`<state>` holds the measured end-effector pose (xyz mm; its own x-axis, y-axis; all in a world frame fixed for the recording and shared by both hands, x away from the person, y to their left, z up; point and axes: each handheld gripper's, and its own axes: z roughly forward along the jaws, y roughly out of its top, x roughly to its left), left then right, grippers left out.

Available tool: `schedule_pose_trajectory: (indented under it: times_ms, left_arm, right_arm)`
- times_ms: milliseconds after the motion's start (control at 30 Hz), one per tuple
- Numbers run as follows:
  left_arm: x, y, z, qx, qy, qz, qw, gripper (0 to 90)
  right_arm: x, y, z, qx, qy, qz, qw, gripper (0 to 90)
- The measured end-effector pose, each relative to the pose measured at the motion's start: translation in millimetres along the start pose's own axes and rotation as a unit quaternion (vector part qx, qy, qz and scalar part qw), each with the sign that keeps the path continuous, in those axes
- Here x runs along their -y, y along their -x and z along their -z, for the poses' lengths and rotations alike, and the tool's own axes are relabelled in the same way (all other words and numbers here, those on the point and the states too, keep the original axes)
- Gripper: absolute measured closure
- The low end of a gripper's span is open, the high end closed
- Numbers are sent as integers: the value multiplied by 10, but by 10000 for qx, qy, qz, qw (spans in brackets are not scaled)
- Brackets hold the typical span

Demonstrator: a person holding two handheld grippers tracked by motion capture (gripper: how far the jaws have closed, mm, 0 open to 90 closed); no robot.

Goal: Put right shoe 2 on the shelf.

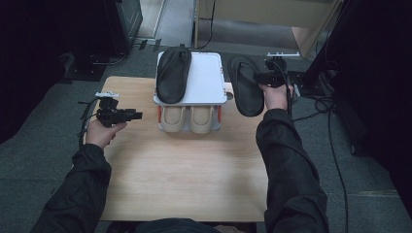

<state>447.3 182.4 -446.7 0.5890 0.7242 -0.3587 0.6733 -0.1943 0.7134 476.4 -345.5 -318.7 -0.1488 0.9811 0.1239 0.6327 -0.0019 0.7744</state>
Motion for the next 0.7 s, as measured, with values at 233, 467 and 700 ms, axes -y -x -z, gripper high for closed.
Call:
schedule_pose_trajectory:
  times_ms: [233,467,700]
  left_arm:
    - [-12,15,4,42,68,-11,10000,521]
    - [-14,26,-21,103,45,-36,9999,522]
    - [-21,33,-6,158,83,-56,9998,522]
  right_arm:
    - [-184,-189,-18,-4,40,192,9998,739]
    - [-312,-432,-154,-84,-6,292,9995,739]
    - [-417,-744,-363,-197,-39,372,9991,739]
